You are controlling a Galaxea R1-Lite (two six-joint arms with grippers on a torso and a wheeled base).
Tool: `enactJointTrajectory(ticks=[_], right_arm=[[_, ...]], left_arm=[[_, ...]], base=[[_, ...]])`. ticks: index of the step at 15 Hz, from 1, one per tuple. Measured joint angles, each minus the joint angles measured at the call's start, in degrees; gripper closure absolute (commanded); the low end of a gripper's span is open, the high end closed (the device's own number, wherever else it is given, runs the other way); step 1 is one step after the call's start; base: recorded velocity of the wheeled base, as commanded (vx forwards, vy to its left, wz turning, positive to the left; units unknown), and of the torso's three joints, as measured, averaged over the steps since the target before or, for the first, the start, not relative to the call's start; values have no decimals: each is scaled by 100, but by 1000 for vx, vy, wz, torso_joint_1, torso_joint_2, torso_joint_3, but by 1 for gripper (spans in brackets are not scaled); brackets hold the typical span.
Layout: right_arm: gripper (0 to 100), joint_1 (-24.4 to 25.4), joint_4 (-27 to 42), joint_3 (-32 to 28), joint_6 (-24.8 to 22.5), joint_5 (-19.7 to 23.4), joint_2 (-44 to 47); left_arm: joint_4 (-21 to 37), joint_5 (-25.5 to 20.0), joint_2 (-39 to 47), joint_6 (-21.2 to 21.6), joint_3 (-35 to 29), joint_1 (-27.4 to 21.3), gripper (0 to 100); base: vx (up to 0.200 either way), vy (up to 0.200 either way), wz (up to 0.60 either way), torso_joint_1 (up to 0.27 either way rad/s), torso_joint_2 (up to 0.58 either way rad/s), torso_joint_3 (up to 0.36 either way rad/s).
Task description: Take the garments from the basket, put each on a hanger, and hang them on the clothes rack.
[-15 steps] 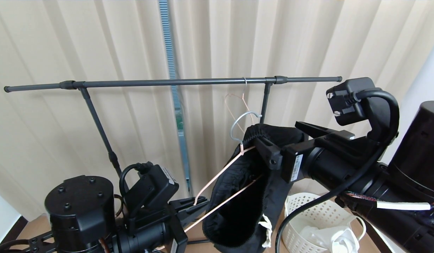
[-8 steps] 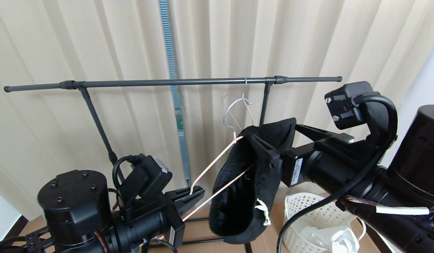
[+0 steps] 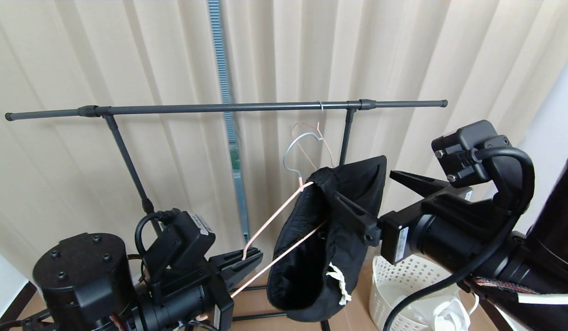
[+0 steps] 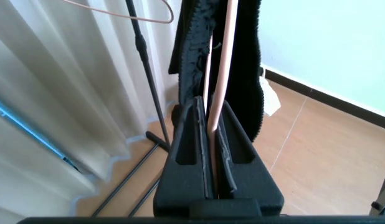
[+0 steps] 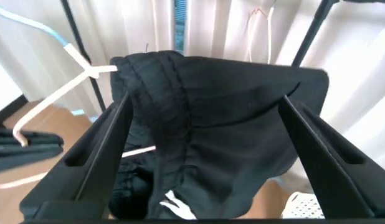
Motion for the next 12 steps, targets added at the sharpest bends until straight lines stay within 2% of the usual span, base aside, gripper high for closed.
enactJointTrajectory(ticks=[2,5,7,10,12], right_arm=[[0,-174,479,196,-371,914,-363],[0,-533,2082,91,-1041,1883,-951],[0,-877,3315,-352,-1496,2549,-1246],[0,-1674,5004,-1263,-2120,4267,-1460],[0,-2187,5692,-1703,-2895,5135,-1323]], left_arm=[[-450,-397,-9,123,433,212,100],[-628,-898,-59,361,955,496,100],[-628,-1085,-94,411,1142,584,100],[-635,-1273,-101,700,1304,581,100],[-628,-1397,-99,796,1348,540,100]], base=[[0,0,0,0,0,0],[0,0,0,0,0,0],[0,0,0,0,0,0],[0,0,0,0,0,0],[0,0,0,0,0,0]])
